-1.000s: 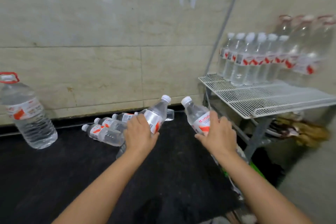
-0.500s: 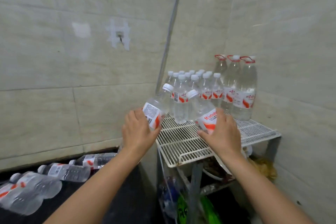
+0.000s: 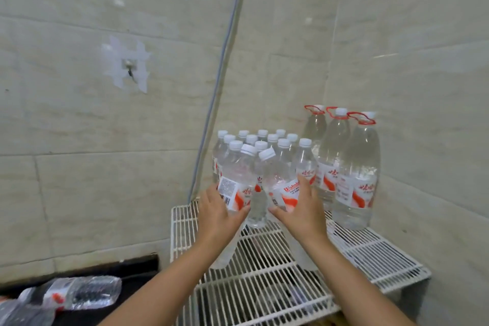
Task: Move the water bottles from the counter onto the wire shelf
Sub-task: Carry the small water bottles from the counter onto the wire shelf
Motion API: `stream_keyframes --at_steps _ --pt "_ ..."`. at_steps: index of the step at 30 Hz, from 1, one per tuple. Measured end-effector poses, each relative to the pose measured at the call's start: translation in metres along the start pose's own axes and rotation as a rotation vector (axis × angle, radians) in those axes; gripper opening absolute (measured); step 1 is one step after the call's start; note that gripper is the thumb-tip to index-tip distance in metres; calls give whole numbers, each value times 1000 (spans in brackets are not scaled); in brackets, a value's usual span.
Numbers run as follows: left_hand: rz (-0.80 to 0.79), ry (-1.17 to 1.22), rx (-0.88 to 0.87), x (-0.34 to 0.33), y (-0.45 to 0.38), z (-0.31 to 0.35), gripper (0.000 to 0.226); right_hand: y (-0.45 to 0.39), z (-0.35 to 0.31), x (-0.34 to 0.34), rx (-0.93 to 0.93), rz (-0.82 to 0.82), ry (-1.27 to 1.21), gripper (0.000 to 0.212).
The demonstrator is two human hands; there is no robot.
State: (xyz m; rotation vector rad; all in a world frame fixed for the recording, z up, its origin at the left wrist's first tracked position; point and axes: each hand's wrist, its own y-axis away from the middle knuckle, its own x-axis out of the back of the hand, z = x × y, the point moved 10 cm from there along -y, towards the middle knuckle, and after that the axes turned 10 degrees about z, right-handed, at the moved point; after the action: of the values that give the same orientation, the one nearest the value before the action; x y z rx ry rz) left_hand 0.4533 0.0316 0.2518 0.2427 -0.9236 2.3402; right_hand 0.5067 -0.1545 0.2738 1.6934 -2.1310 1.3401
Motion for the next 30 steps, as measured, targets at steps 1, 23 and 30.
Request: stream_keyframes --at_steps 1,23,30 --pt "4 38 28 -8 -2 -1 73 -8 4 -7 10 -21 -81 89" --pt "14 239 318 -59 19 -1 67 -69 75 -68 -19 -643 -700 74" --pt "-52 183 270 -63 21 4 69 -63 63 -33 -10 -74 -295 93"
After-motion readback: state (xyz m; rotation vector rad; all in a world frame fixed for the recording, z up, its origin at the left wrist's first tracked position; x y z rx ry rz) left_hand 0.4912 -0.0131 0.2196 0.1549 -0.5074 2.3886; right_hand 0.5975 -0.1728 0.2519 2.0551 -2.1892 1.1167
